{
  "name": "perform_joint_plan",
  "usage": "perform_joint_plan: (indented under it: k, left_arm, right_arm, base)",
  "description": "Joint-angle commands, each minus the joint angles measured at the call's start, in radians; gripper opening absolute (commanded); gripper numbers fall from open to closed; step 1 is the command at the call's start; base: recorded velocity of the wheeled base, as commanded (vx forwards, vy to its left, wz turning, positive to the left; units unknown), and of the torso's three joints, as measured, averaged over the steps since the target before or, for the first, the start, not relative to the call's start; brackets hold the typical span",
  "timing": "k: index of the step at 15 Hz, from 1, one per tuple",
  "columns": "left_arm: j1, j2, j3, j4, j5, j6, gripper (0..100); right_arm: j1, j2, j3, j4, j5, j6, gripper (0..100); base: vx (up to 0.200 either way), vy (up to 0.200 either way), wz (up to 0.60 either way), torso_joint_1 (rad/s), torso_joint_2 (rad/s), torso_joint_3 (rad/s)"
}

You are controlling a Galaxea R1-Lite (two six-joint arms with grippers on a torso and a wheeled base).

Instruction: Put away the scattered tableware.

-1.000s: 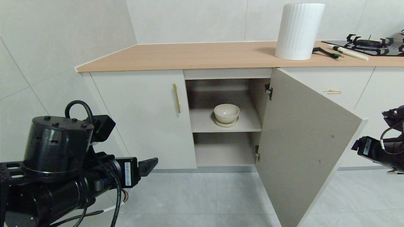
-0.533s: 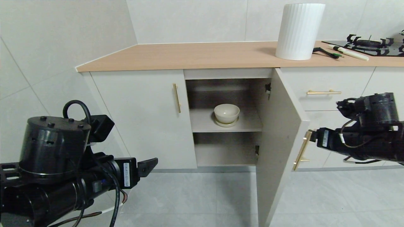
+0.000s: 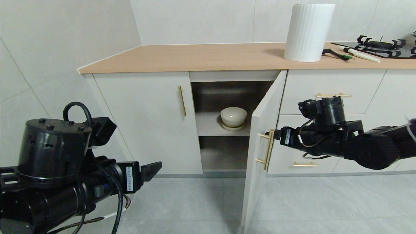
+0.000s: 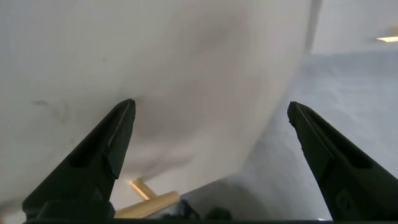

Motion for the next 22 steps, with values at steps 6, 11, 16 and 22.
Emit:
perform_joint_plan:
  k: [6,11,16,22]
  left_arm:
    - [-0.002,0.004,0.000,-0.001,0.004,0.001,100]
    - [-0.002,-0.005,0.000,0.004,0.004,0.011,100]
    - [0.000,-0.001,0.000,0.004,0.004,0.011,100]
    - [0.000,0.012,-0.005,-0.001,0.010,0.011,100]
  right_arm:
    - [0.035,0.119,0.001,-0.068,-0.010,0.054,100]
    - [0.059,0.177,-0.001,-0.195,-0.030,0.097,100]
    - [0.078,0.249,-0.005,-0.333,-0.104,0.097,100]
    - [0.085,0.326,-0.137,-0.363,-0.160,0.290,100]
  base:
    - [0.000,0.000,0.00,0.000,0.00,0.000]
    - [0.080,0.000,0.00,-0.001,0.00,0.000]
    - [0.200,0.000,0.00,0.000,0.00,0.000]
    - [0.067,0.000,0.00,0.003,0.00,0.002]
